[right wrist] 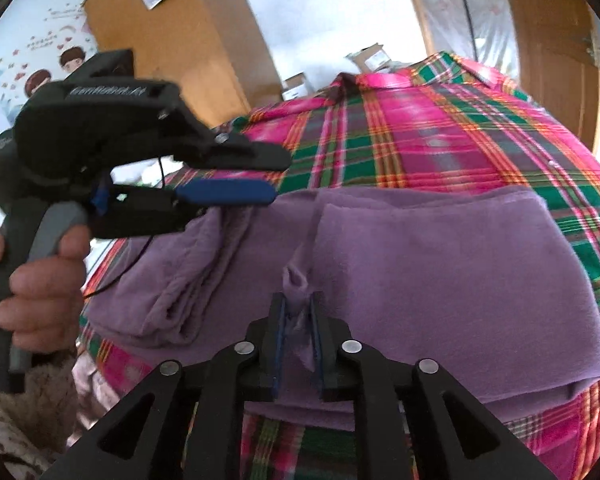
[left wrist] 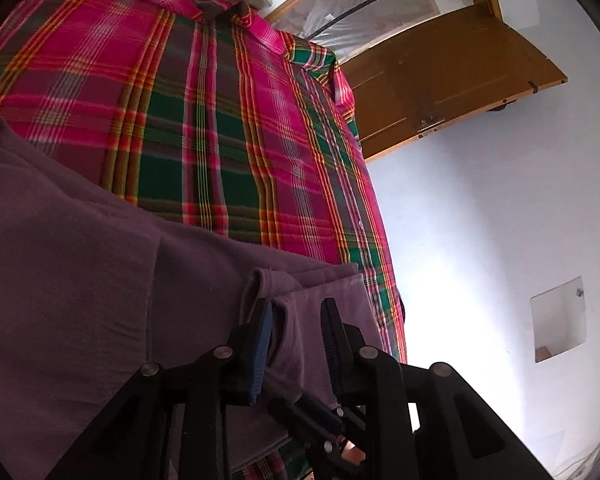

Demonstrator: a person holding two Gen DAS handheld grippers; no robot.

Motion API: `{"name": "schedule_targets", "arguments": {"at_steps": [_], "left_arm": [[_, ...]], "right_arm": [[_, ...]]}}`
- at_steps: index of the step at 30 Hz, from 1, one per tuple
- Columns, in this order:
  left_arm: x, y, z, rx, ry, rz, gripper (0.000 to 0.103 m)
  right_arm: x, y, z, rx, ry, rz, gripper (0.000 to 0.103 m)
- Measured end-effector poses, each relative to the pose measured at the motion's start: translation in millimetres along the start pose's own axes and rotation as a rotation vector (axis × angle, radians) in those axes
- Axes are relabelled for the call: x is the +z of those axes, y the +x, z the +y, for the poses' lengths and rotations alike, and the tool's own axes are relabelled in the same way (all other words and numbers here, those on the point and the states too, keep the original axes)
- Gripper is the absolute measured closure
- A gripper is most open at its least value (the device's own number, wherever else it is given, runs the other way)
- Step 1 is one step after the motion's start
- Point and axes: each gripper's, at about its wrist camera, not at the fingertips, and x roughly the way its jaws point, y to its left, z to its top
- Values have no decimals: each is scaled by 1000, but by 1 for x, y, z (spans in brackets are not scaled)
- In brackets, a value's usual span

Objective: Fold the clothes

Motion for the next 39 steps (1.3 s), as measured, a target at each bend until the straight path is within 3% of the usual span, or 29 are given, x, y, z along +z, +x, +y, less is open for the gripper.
{"name": "schedule_targets", "arguments": {"at_steps": [5, 8, 10, 14, 19, 22, 28, 30, 32, 36, 39], "left_arm": [[1, 1, -5, 4, -4, 9, 77], [2, 8, -8, 5, -9, 17, 77], [4, 13, -10, 2, -12, 22, 77], [2, 15, -13, 8, -3, 37, 77], [4, 21, -17, -3, -4, 45, 77], [2, 28, -17, -34, -6, 76, 77], [-3, 32, -32, -20, 62, 77, 77], [-6, 35, -35, -22, 73, 90, 77], [-7, 40, -36, -22, 76, 111, 77], [-11, 52, -36, -8, 74, 143, 77], [-12, 62, -33, -2, 57, 178, 77]], "right_arm": [[5, -22, -4, 59, -1, -69, 85], [7, -28, -16, -2, 40, -96, 85], [9, -18, -23, -61, 65, -78, 83], [11, 9, -23, -53, 92, -16, 82], [8, 23, 0, -47, -20, 4, 82], [8, 11, -6, -19, -11, -7, 82], [8, -22, -29, 27, 31, -46, 82], [4, -44, -45, -35, 53, -84, 82], [-7, -69, -56, -158, 55, -124, 82], [-30, -108, -72, -366, 40, -215, 68], [-36, -102, -77, -474, -6, -189, 64]]}}
